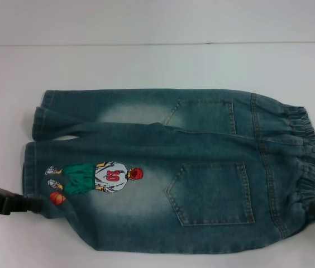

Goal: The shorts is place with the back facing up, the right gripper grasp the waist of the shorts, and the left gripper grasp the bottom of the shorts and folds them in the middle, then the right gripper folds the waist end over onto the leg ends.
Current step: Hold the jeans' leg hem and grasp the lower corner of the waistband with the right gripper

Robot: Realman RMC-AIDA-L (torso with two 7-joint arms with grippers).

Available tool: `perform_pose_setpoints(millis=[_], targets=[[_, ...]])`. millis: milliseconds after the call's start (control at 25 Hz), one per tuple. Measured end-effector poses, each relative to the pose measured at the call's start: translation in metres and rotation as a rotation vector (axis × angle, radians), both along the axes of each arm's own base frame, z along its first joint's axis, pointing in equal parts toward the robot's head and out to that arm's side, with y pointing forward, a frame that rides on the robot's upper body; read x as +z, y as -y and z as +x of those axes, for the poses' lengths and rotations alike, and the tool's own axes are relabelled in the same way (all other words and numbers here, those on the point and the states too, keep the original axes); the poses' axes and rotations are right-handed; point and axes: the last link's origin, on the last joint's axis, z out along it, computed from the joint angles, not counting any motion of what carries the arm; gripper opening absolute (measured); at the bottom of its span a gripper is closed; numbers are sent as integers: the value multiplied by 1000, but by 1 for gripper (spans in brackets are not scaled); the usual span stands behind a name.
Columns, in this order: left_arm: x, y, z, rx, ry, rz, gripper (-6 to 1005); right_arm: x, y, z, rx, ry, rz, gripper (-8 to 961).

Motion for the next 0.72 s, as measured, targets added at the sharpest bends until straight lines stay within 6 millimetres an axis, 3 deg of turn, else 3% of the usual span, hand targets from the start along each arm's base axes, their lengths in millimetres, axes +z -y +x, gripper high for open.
perform_pose_setpoints(millis=[720], targets=[[-2, -4, 3, -7, 5, -5, 45, -4, 5, -3, 12, -21, -40, 758]])
